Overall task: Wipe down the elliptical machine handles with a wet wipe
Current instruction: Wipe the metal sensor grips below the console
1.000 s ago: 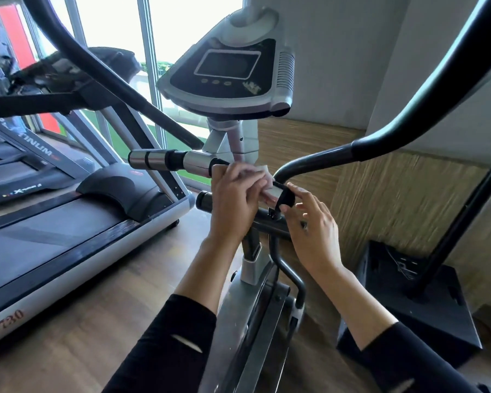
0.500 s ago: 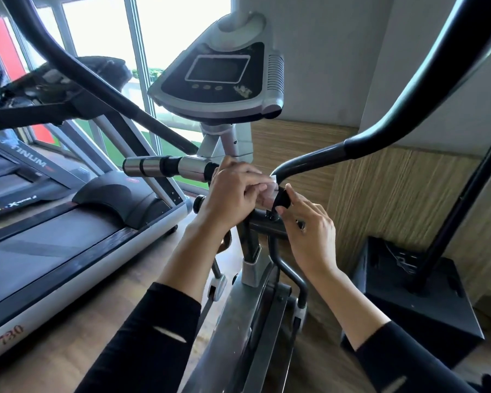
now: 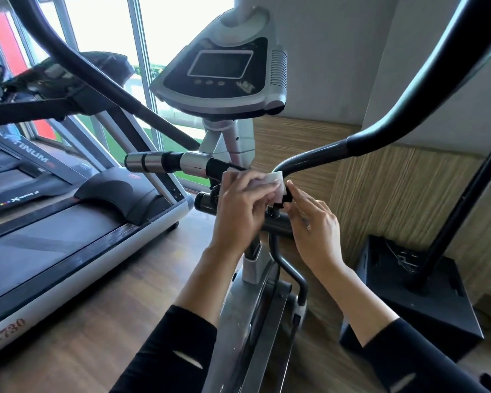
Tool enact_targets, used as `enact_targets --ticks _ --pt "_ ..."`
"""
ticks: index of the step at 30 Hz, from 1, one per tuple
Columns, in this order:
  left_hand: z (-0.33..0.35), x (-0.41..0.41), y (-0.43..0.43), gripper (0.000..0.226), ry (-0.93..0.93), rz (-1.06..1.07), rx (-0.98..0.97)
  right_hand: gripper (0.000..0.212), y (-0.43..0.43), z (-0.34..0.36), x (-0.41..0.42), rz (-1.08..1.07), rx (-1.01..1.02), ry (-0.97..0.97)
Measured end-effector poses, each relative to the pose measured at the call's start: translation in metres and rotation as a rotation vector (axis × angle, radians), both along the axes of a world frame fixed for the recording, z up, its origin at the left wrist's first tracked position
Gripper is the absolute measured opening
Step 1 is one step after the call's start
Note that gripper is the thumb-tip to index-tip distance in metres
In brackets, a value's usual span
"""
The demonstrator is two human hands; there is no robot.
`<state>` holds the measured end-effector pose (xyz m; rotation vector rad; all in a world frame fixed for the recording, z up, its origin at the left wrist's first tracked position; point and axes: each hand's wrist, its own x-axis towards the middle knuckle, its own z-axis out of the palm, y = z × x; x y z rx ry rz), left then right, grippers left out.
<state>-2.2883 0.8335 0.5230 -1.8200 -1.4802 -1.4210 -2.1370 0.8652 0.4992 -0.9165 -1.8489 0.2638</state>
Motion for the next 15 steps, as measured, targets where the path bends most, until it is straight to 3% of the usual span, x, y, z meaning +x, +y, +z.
enact_targets --ticks 3,11,15 --pt "-0.007 -0.006 0.000 0.021 -0.177 0.076 0.098 0.041 0.002 0.001 0.003 0.009 0.002 -0.029" --pt "-0.025 0.018 -0.002 0.023 -0.484 0.039 0.223 0.040 0.004 0.006 0.004 0.059 0.021 -0.036" --pt "-0.033 0.035 -0.005 0.015 -0.503 -0.013 0.209 0.040 0.005 0.005 0.006 0.070 0.033 -0.033"
